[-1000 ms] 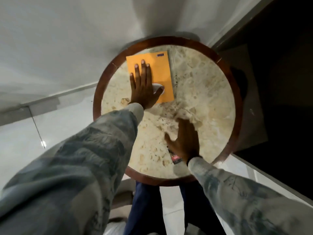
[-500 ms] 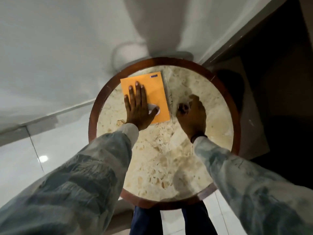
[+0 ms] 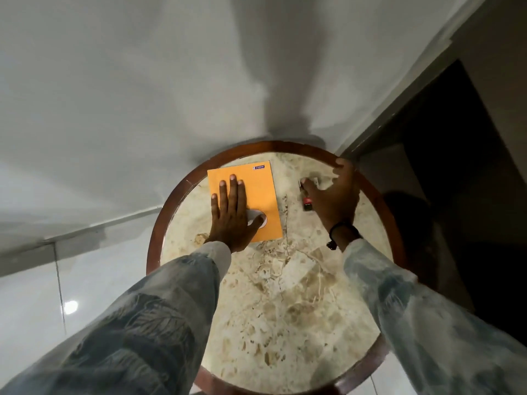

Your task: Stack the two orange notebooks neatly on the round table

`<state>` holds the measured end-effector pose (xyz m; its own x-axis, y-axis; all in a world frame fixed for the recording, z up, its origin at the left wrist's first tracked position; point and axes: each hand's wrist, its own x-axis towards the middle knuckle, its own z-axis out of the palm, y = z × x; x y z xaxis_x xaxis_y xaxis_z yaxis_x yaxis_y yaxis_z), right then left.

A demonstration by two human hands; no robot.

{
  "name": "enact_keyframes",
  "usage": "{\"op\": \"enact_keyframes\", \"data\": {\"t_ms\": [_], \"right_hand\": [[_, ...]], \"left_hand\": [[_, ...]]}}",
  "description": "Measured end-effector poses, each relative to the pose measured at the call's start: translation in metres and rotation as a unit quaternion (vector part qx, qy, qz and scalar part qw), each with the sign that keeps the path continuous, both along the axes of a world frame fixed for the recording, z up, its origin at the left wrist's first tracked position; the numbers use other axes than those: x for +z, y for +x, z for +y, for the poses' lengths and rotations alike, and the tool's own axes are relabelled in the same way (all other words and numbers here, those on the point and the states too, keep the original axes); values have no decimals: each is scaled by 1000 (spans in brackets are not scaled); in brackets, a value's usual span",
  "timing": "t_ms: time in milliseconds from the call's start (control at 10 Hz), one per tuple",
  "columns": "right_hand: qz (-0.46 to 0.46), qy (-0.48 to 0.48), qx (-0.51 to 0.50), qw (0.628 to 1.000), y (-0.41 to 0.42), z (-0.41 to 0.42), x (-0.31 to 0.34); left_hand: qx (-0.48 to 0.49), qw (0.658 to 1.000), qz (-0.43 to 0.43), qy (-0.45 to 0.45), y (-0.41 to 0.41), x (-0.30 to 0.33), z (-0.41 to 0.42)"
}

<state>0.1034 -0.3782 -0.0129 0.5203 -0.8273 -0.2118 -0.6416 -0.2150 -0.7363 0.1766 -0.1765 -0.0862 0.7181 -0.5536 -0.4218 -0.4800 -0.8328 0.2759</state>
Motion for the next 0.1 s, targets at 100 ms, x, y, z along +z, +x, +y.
{"op": "enact_keyframes", "data": {"t_ms": [100], "right_hand": [[-168, 69, -26, 983, -20, -24, 80]], "left_hand": [[-25, 997, -67, -19, -9, 41, -3]]}}
